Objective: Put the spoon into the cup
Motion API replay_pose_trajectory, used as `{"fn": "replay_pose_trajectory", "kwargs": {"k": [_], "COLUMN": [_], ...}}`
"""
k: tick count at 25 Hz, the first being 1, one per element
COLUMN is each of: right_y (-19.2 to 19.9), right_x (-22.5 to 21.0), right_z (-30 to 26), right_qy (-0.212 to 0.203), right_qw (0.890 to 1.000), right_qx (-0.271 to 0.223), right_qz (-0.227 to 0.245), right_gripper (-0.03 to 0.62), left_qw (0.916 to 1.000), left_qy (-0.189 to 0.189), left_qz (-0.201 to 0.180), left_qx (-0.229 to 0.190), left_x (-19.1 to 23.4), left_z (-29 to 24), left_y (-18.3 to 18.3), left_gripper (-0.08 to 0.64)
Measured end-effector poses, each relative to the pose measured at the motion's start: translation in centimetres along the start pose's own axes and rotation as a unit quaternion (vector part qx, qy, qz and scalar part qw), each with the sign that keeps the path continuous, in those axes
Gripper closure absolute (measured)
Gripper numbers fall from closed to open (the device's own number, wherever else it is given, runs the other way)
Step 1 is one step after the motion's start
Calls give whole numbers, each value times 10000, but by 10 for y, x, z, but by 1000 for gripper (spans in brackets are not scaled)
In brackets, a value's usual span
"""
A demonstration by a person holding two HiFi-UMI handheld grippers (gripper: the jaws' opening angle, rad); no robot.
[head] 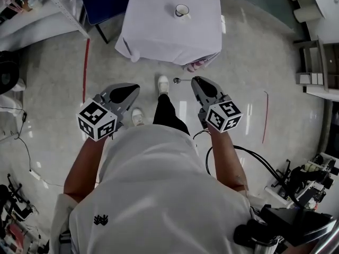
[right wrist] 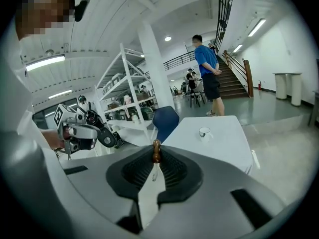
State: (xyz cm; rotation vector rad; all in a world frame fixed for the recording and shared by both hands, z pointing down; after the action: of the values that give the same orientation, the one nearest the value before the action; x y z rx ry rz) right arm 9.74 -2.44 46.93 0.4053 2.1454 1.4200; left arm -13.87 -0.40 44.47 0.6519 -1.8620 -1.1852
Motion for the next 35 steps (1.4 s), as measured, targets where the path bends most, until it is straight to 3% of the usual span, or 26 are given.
{"fn": "replay_pose_trajectory", "kwargs": {"k": [14, 21, 35], "right_y": [-90, -116, -86], "right_x": [-195, -272, -347], "right_z": [-126, -219, -335], "right_qy": [-73, -195, -397], "right_qw": [9998, 9997, 9975], "right_qx": [-204, -87, 358], "right_qz": [-45, -142, -457], "right_gripper": [549, 549, 549], "left_qw": [9983, 9964, 9869], "left_qy": [-548, -848, -1576], "left_qz": [-173, -12, 219], "left_qx": [68, 87, 260], "left_x": [77, 131, 176], "left_z": [-131, -184, -223], "left_y": [-90, -123, -140], "left_gripper": [549, 549, 549]}}
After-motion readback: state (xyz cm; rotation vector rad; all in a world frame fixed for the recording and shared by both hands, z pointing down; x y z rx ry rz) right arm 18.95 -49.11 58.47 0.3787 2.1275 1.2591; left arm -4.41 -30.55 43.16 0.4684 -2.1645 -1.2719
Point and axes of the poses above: the fingertips, and each gripper's own axes: z backward along the fingers, x to its left, y out of its underside, the point moved 4 cm from there along z, backward along the fingers, and after that the axes turned 7 degrees about -x, right-handed, at the moved point
